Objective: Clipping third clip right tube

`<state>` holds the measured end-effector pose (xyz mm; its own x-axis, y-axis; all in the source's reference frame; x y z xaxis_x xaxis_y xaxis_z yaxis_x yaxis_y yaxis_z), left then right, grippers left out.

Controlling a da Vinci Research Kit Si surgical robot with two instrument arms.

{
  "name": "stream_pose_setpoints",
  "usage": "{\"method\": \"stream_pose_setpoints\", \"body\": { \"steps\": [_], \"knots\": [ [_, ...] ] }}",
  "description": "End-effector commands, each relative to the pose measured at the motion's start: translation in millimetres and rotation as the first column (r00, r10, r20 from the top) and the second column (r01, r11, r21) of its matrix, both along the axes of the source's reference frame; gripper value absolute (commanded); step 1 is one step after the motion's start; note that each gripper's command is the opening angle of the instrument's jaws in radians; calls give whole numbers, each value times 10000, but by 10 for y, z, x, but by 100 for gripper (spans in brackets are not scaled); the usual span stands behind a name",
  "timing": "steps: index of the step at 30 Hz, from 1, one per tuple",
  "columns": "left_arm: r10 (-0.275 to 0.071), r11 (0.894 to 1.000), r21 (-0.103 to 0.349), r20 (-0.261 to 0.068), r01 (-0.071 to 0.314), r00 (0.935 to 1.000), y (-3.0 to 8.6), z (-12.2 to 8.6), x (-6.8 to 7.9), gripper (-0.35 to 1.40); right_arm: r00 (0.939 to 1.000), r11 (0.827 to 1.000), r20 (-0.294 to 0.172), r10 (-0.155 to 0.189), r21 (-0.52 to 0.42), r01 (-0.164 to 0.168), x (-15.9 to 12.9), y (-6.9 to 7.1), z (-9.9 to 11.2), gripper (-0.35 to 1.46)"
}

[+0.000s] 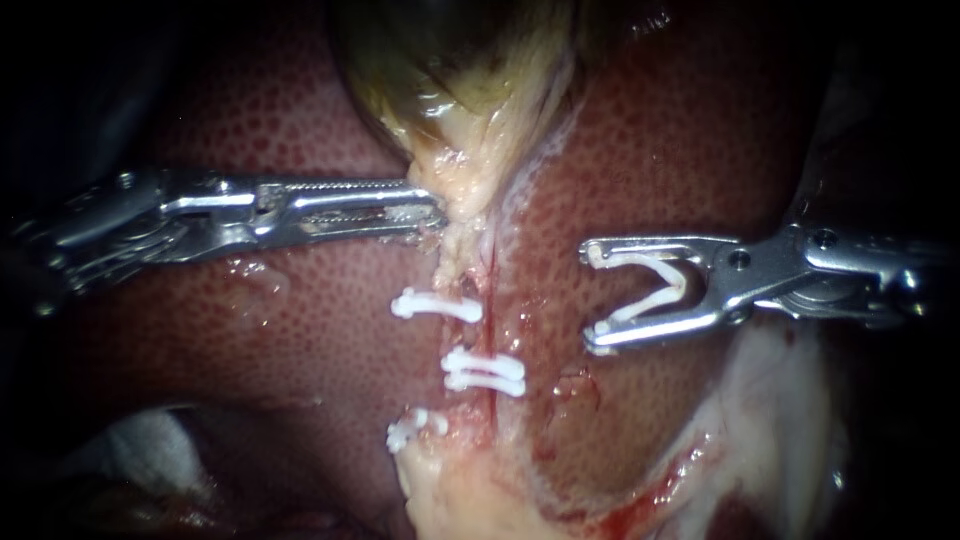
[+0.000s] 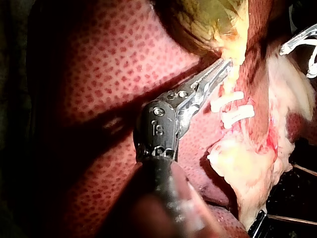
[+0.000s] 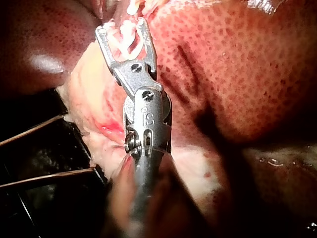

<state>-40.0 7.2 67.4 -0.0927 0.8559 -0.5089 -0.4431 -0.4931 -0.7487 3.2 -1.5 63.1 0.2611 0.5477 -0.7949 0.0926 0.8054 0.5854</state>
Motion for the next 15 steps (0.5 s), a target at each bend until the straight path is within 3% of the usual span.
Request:
{"method": "stream_pose_setpoints", "body": {
  "steps": [1, 5, 8, 15],
  "knots": [
    [6, 10000, 3, 5, -6, 10000, 0, 0, 1, -35, 10000, 10000, 0, 0, 1, 0, 0, 0, 0, 50],
    [47, 10000, 25, 38, -48, 10000, 1, -3, 8, -35, 10000, 10000, 1, 1, 1, -1, 0, 0, 0, 50],
    [51, 10000, 60, 37, -51, 10000, 7, -10, 24, -35, 10000, 10000, 2, 3, 0, -3, 0, 0, 0, 50],
    [-342, 9994, 91, -125, 343, 9993, 29, -37, 70, -35, 10000, 10000, 5, 8, 0, -8, 1, 0, 0, 50]
  ]
}}
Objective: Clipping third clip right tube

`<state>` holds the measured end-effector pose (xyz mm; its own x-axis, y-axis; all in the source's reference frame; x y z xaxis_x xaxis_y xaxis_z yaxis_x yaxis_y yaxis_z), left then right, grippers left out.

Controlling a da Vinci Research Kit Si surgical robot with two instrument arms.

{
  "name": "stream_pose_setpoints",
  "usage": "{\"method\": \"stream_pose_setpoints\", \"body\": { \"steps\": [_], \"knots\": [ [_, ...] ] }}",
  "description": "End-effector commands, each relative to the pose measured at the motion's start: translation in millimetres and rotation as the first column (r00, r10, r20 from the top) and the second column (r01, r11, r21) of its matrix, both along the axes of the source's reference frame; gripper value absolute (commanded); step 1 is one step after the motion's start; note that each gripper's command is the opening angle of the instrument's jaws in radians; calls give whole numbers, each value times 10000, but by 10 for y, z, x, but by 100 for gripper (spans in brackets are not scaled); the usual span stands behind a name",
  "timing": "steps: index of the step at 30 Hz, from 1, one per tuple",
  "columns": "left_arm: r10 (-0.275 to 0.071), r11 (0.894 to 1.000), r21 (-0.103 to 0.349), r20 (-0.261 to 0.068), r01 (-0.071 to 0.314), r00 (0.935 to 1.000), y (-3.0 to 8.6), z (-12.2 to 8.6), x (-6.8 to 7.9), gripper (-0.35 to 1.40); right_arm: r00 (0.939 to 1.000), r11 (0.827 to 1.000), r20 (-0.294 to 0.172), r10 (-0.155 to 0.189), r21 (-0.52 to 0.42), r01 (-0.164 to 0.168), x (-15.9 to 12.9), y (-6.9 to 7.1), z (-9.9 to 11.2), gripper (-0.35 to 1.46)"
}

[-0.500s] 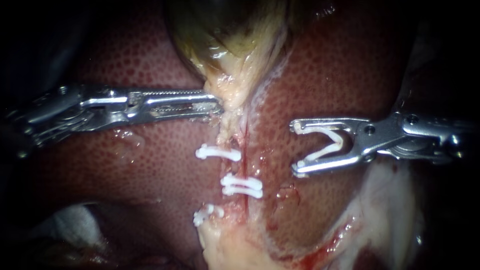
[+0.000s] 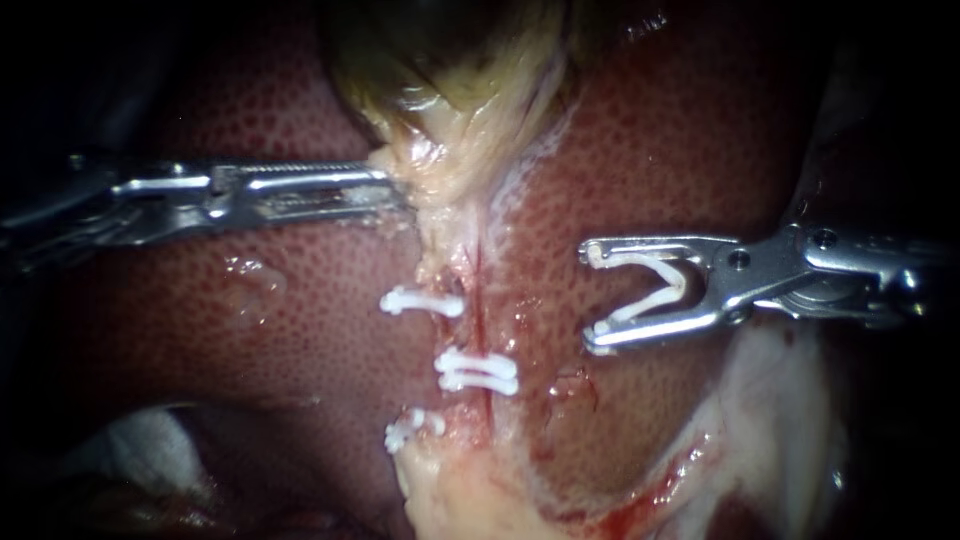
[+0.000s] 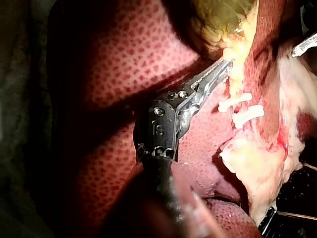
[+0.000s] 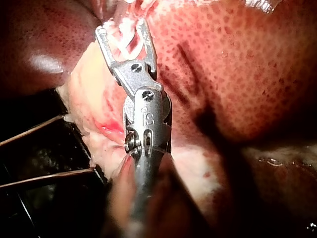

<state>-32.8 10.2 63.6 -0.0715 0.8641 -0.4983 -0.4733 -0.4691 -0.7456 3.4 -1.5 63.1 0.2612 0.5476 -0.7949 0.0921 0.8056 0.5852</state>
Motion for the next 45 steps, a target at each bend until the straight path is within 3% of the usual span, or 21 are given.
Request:
{"method": "stream_pose_setpoints", "body": {
  "steps": [1, 7, 18, 28, 35, 39, 45],
  "knots": [
    [-92, 10000, -21, 39, 92, 9999, 3, -4, 6, -35, 10000, 10000, 2, 5, 3, -5, 0, 0, 0, 50],
    [-344, 9994, -19, 77, 344, 9994, 11, -22, 29, -35, 10000, 10000, 6, 11, 3, -11, 1, 0, 0, 50],
    [-363, 9993, -73, 66, 364, 9993, 9, -27, 29, -35, 10000, 10000, 39, 67, -53, -66, 20, -4, 9, 50],
    [-408, 9991, -76, 32, 408, 9992, 5, -33, 25, -35, 9995, 9997, 309, -115, 196, 109, 77, -34, 85, 50],
    [-410, 9991, -130, 0, 410, 9992, 3, -36, 22, -35, 9985, 9989, 532, -96, 454, 72, 107, -40, 132, 50],
    [-397, 9991, -126, 14, 397, 9992, 3, -35, 21, -35, 9985, 9974, 511, -181, 703, 145, 123, -44, 144, 50],
    [-407, 9991, -127, 8, 407, 9992, 4, -35, 18, -35, 9985, 9883, 389, -385, 1493, 322, 143, -52, 139, 50]
  ]
}}
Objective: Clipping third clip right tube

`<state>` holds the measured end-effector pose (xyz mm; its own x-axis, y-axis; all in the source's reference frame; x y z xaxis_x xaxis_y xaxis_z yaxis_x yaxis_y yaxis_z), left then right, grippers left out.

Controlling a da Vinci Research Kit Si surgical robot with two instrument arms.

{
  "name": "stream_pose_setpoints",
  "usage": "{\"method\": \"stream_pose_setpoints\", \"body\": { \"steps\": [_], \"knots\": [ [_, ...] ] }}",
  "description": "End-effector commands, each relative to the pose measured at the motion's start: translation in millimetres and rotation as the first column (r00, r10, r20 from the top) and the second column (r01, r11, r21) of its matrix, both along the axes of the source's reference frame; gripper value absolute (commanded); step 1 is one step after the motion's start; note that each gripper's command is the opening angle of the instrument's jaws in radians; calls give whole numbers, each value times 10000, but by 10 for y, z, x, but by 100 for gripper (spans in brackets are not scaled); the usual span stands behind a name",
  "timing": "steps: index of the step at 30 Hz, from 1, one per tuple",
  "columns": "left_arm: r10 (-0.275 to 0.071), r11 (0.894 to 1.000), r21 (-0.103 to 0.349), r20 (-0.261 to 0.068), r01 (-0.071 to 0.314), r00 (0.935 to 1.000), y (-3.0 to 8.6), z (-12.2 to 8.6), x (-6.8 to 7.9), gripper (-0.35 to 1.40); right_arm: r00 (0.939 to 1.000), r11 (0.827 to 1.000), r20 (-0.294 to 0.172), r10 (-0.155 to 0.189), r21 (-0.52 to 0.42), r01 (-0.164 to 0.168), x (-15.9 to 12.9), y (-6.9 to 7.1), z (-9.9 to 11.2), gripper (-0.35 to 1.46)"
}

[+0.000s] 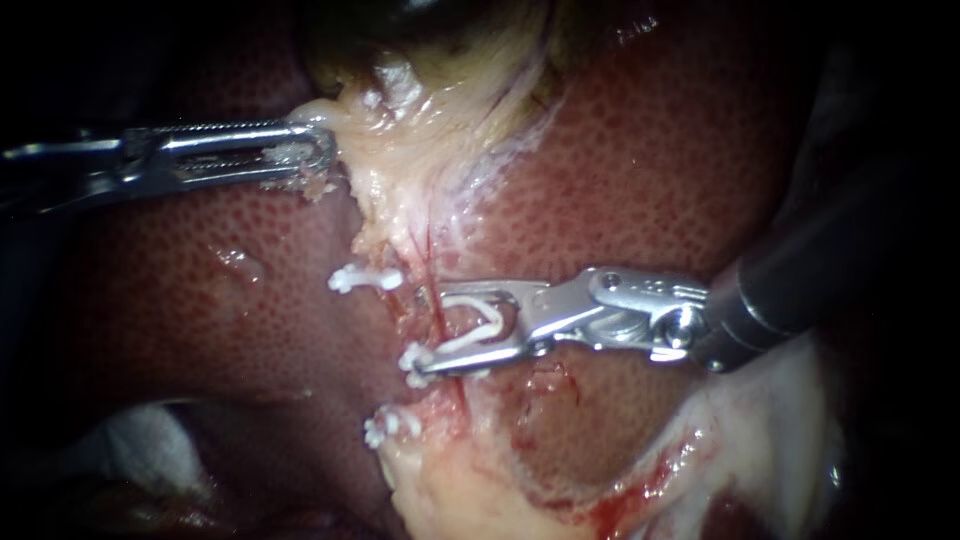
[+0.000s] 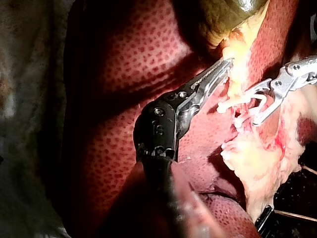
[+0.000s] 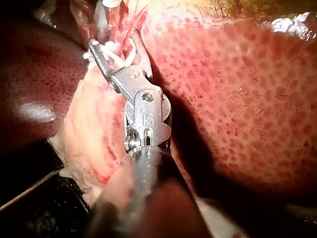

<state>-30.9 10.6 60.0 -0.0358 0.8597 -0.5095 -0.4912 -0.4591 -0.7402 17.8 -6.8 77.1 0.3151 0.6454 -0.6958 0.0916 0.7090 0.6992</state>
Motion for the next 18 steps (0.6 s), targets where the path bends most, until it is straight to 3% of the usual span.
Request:
{"method": "stream_pose_setpoints", "body": {
  "steps": [1, 6, 10, 18],
  "knots": [
    [-2, 10000, 3, -9, 2, 10000, 0, 1, 0, -35, 9999, 9998, -132, 21, 175, -19, 1, -1, -3, 50],
    [-2, 10000, 3, -9, 2, 10000, 0, 1, 0, -35, 9964, 9933, -845, 19, 1152, 78, 6, -10, -14, 50],
    [0, 10000, 2, -7, 0, 10000, 0, 1, 0, -35, 9932, 9878, -1162, -63, 1539, 243, 7, -13, -22, 49],
    [0, 10000, 2, -8, 0, 10000, 0, 1, 0, -35, 9893, 9832, -1454, 104, 1815, 163, 6, 1, -34, 48]
  ]
}}
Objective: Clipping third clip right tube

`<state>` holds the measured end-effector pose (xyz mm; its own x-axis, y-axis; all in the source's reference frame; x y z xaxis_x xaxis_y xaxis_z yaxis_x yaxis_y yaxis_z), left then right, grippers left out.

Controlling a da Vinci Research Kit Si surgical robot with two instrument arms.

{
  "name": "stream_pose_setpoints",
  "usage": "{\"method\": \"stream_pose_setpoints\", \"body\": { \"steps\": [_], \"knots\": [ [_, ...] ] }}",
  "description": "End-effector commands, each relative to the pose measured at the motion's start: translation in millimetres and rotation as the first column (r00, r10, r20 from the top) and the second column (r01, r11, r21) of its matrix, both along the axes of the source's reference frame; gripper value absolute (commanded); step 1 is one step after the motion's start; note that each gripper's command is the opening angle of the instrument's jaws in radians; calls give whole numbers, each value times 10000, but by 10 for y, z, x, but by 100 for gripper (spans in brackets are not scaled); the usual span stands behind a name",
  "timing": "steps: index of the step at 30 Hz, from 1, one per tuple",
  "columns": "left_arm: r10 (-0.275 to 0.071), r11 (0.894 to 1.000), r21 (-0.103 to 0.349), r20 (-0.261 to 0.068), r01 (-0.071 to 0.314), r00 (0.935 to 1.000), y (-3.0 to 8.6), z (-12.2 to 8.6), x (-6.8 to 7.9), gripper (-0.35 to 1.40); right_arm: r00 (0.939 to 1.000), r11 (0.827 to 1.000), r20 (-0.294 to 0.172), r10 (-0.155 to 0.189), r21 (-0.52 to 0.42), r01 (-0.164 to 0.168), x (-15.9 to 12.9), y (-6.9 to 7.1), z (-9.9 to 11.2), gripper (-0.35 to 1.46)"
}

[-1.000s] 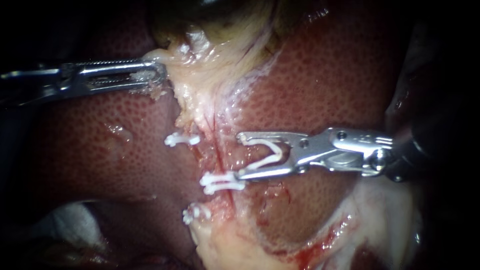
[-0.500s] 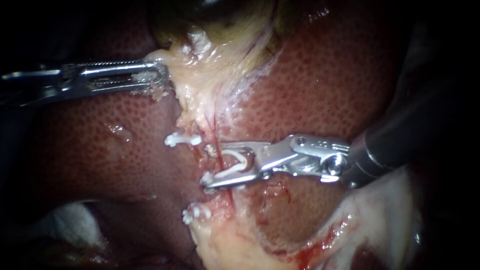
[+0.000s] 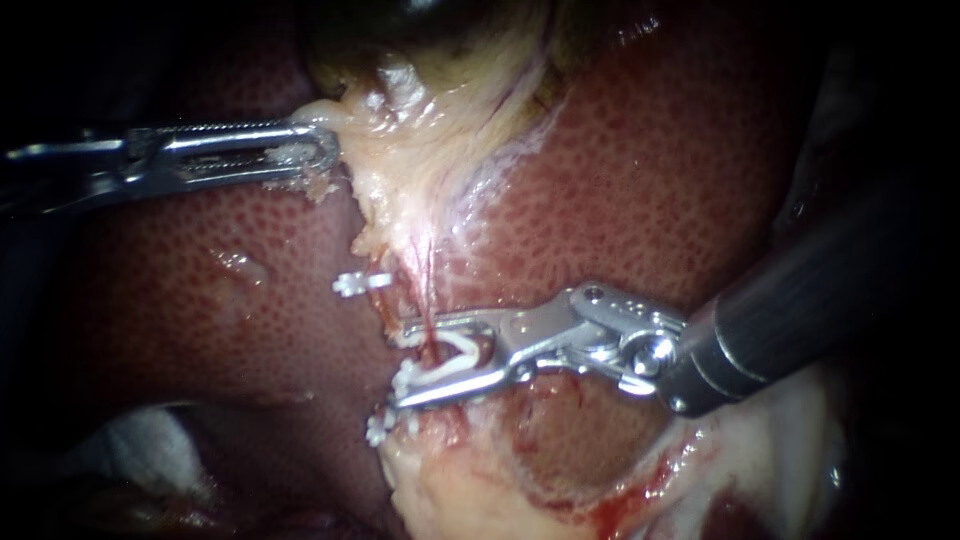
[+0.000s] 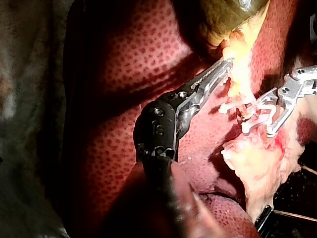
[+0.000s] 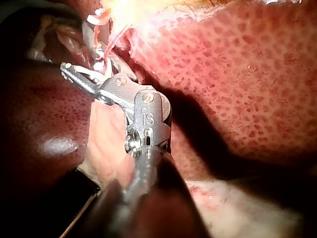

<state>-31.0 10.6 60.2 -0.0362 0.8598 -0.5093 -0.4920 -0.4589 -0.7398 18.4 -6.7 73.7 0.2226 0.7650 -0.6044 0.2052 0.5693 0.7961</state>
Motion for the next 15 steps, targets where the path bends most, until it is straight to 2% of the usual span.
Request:
{"method": "stream_pose_setpoints", "body": {
  "steps": [1, 9, 15],
  "knots": [
    [0, 10000, 1, 3, 0, 10000, 0, 0, 0, -35, 10000, 10000, -24, 84, 14, -84, 0, 3, -2, 48],
    [-5, 10000, 1, 0, 5, 10000, 0, 0, -1, -35, 9995, 9995, -127, 281, 149, -279, -2, 19, -11, 46],
    [-7, 10000, 0, -2, 7, 10000, 0, 0, -2, -35, 9995, 9995, -131, 278, 162, -276, -3, 21, -11, 42]
  ]
}}
